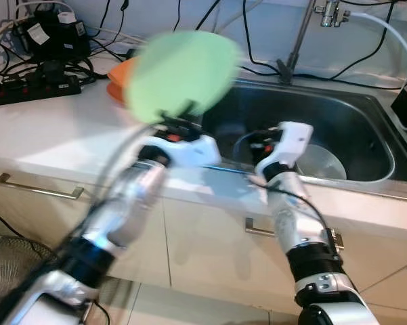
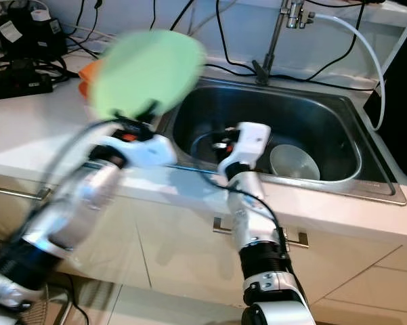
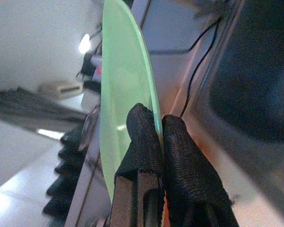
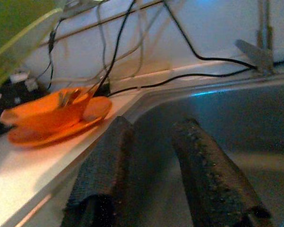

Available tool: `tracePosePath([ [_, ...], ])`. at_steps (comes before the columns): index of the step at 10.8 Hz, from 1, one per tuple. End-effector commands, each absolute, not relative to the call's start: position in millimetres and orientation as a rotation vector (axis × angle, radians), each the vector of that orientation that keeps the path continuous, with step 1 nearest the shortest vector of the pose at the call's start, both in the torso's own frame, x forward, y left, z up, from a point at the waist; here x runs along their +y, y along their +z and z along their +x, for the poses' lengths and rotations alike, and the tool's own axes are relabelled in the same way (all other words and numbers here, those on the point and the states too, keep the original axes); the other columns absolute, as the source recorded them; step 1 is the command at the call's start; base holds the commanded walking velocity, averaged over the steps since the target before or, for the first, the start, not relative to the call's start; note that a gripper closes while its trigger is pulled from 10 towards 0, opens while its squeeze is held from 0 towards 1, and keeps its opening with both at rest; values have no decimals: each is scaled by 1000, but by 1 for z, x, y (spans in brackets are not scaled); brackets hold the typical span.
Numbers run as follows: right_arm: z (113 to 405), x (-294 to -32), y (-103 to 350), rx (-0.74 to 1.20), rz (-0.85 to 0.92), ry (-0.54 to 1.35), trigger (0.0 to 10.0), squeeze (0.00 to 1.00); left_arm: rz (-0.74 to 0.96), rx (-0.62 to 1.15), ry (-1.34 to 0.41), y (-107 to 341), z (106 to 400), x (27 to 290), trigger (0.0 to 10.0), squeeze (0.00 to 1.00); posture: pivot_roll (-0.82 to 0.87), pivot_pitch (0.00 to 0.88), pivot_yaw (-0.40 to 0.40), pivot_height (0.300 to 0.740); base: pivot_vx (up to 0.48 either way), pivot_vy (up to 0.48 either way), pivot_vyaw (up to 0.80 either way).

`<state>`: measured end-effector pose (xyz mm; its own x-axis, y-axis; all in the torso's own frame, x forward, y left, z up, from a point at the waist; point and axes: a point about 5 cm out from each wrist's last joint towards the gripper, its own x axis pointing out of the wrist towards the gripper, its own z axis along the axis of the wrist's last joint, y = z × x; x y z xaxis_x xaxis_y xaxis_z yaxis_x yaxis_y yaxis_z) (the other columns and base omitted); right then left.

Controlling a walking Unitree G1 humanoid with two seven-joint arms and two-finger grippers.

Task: Kitchen organization

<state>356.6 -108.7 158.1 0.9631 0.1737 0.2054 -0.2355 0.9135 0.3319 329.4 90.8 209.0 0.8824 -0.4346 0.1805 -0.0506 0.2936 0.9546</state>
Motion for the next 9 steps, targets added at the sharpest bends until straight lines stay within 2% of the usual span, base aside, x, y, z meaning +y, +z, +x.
tracePosePath([
  [1, 358, -113, 170, -202, 433, 201, 10000, 1000, 1256, -504, -263, 221, 331, 85, 10000, 0, 223, 0, -21, 740, 0, 0, 0],
  [5, 359, -118, 181, -199, 606, 207, 10000, 1000, 1267, -462, -297, 211, 335, 85, 10000, 0, 224, 0, -22, 740, 0, 0, 0],
  [6, 359, -116, 184, -197, 640, 229, 10000, 0, 1269, -457, -305, 209, 335, 85, 10000, 0, 224, 0, -22, 740, 0, 0, 0],
  [7, 359, -113, 192, -196, 727, 261, 10000, 0, 1275, -432, -332, 204, 335, 86, 10000, 0, 224, 0, -22, 740, 0, 0, 0],
  [9, 359, -113, 198, -198, 749, 284, 10000, 0, 1280, -428, -363, 201, 334, 85, 10000, 0, 221, 2, -20, 740, 0, 0, 0],
])
